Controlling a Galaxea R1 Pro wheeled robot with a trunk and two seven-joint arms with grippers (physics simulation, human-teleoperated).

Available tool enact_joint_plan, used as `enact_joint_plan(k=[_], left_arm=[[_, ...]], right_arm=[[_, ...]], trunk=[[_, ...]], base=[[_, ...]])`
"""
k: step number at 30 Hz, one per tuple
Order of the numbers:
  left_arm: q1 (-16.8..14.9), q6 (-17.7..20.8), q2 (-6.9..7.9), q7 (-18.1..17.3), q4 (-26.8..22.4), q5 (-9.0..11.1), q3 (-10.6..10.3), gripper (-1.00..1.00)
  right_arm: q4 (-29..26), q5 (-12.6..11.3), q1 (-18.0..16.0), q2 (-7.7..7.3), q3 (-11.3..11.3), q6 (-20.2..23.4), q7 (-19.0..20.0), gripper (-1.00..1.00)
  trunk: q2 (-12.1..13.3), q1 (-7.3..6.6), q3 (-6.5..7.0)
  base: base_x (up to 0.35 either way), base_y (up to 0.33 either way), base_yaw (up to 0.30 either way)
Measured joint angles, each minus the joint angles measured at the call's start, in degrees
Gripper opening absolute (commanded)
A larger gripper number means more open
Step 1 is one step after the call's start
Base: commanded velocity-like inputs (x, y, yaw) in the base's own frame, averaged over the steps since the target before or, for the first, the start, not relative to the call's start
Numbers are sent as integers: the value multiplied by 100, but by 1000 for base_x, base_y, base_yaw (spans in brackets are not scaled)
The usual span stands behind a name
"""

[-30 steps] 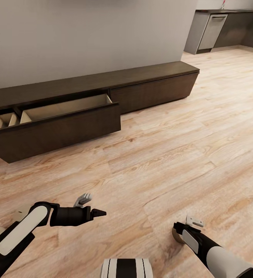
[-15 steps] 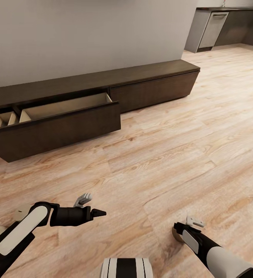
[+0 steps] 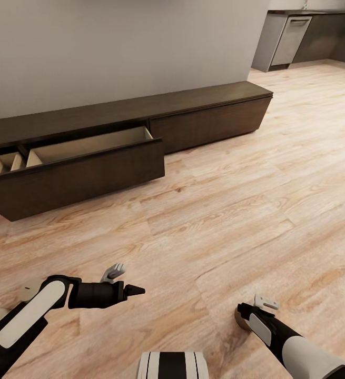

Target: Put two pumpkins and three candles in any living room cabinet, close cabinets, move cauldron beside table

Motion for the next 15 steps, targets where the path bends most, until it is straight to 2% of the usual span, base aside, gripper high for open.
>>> enact_joint_plan(k=[3,13,14,15], left_arm=[[-2,-1,0,4,0,-3,0,100],[1,-2,-9,5,3,2,-1,100],[1,-2,-9,4,3,4,-1,100],[0,-2,-9,5,3,2,-1,100]], right_arm=[[-2,25,-3,1,3,1,2,100],[28,31,-3,1,6,2,5,100],[29,37,-2,1,5,6,4,-100],[29,46,-3,1,3,13,4,-100]], trunk=[[-4,8,-65],[-4,7,-66],[-4,7,-66],[-4,7,-66]], base=[[0,0,0],[0,0,0],[0,0,0],[0,0,0]])
